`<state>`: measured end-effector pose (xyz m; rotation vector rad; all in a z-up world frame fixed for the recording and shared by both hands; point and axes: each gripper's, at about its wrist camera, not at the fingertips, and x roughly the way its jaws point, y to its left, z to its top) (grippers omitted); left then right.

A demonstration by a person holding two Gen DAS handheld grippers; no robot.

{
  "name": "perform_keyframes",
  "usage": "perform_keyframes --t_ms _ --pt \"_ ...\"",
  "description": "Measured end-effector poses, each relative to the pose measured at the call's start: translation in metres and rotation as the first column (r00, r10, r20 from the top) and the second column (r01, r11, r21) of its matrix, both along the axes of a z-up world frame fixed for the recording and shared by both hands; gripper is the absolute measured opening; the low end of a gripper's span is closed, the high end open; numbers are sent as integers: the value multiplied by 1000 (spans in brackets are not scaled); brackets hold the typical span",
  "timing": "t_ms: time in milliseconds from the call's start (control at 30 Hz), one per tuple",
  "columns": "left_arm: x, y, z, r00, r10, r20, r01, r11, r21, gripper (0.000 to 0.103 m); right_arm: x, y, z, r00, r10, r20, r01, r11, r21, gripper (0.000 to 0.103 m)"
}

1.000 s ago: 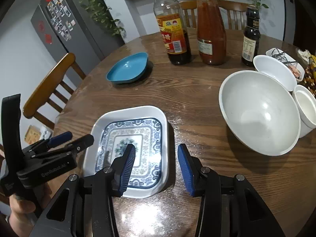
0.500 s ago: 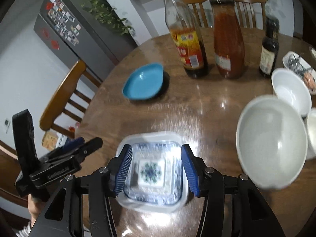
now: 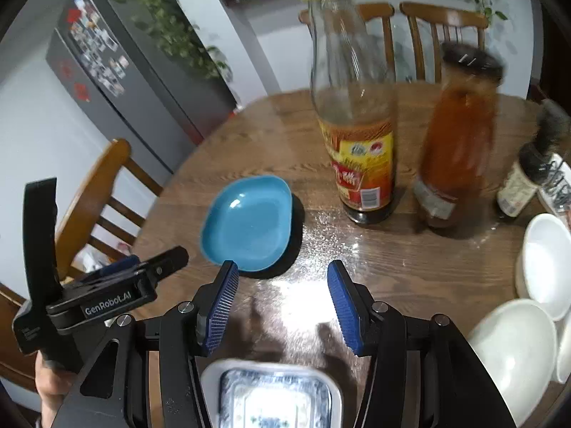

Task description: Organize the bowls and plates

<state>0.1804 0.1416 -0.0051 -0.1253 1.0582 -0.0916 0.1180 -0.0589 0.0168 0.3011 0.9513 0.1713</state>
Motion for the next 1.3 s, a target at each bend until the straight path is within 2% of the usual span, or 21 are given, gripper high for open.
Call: perform_keyframes --t_ms 167,233,367,467,533,667,700,800,867,933,1000,1300 --pt "19 2 -23 1000 11 13 -11 999 40 93 29 9 -33 1000 -3 -30 2 999 -36 53" --pt "22 1 -31 1000 2 14 -3 998 55 81 38 15 -49 999 -4 -48 2 1000 -26 53" --pt "24 0 -45 999 -20 25 18 997 76 69 52 25 -66 998 5 -55 -6 1000 -25 53" --pt "28 0 -53 999 -33 24 31 996 87 53 62 31 -75 998 3 -63 -6 999 -46 53" --pt "31 1 -59 999 -33 11 32 996 83 38 66 33 -81 997 0 -74 -4 999 -54 53" --pt "29 4 -59 999 -37 22 35 998 57 33 71 37 -85 997 13 -73 -19 996 -83 53" --pt "29 5 -60 999 -41 23 40 998 47 28 73 39 -85 997 20 -70 -26 996 -88 51" --pt "26 3 -60 998 -60 28 59 998 24 18 75 44 -86 996 53 -74 -60 993 -101 23" --pt "24 4 -60 998 -59 30 58 998 19 17 76 43 -86 996 55 -76 -62 993 -103 21" --pt "25 6 -60 998 -51 31 51 999 2 12 76 40 -87 995 56 -77 -64 993 -103 14" --pt "23 10 -60 999 -41 29 41 999 -24 10 76 36 -86 995 59 -85 -66 995 -79 12" --pt "-4 11 -46 997 -53 53 55 998 -38 10 59 24 -69 996 64 -68 -65 998 -19 11"
